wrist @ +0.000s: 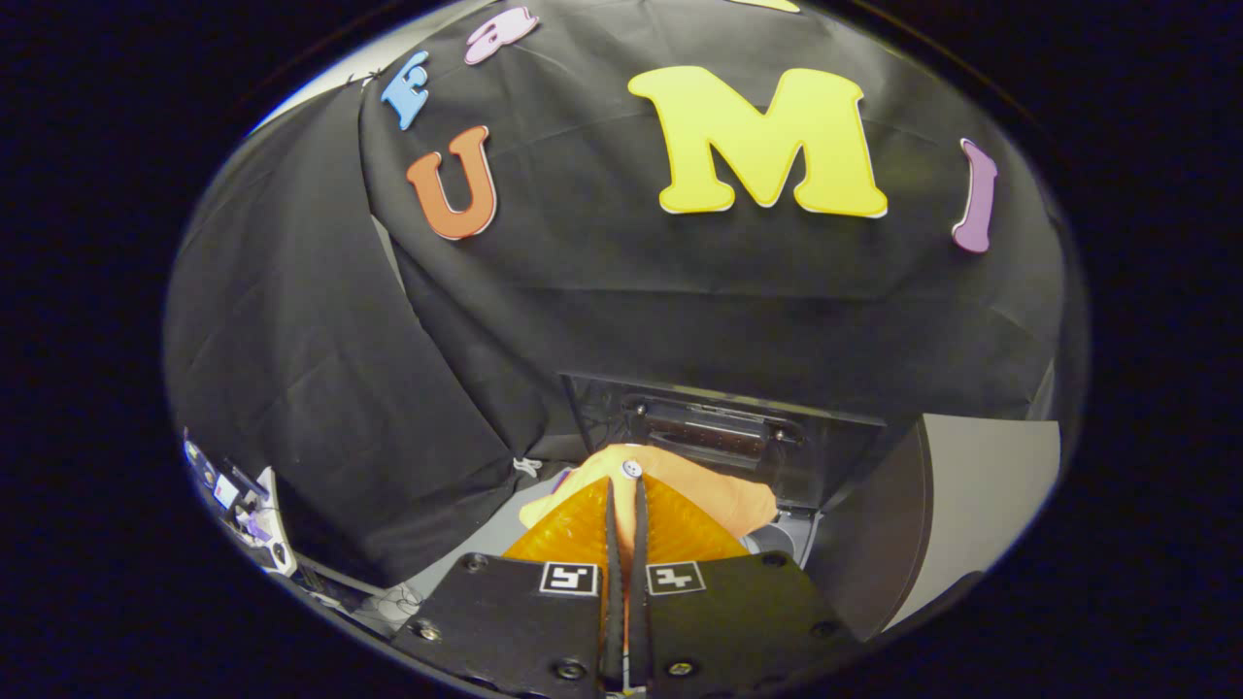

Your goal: Put the clothes into the washing machine and then close the washing machine lid.

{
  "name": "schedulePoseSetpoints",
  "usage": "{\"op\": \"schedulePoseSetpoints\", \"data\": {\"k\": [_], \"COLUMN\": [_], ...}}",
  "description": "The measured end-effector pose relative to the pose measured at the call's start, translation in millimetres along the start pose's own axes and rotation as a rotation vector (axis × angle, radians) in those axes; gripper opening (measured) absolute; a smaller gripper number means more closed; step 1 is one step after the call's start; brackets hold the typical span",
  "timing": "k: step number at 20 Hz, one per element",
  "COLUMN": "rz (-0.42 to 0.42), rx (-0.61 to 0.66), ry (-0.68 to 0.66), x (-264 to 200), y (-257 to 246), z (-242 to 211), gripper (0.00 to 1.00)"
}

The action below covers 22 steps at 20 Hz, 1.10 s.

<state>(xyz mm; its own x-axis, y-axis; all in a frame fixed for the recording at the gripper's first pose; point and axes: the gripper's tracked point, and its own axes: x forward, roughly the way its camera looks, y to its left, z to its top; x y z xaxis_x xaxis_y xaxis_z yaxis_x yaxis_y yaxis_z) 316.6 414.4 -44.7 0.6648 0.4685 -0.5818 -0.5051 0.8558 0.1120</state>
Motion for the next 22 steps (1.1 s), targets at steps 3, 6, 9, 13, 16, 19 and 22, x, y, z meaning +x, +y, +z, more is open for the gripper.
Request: {"op": "schedulePoseSetpoints", "data": {"k": [3,6,9,13,16,19,22], "rz": [-0.011,-0.025,-0.046,-0.057,-0.062,-0.058,-0.06], "rx": [0.002,0.019,0.031,0.056,0.072,0.077,0.069], "ry": [0.033,0.083,0.146,0.205,0.227,0.236,0.267], "x": [16.0,37.2,62.0,86.4,96.5,101.9,109.1], "y": [-6.5,-15.8,-28.5,-40.7,-47.3,-47.7,-48.1], "z": [-11.5,-29.9,-53.7,-75.1,-81.7,-83.0,-87.0], "gripper": [0.05,0.05,0.05,0.05,0.05,0.05,0.05]}}
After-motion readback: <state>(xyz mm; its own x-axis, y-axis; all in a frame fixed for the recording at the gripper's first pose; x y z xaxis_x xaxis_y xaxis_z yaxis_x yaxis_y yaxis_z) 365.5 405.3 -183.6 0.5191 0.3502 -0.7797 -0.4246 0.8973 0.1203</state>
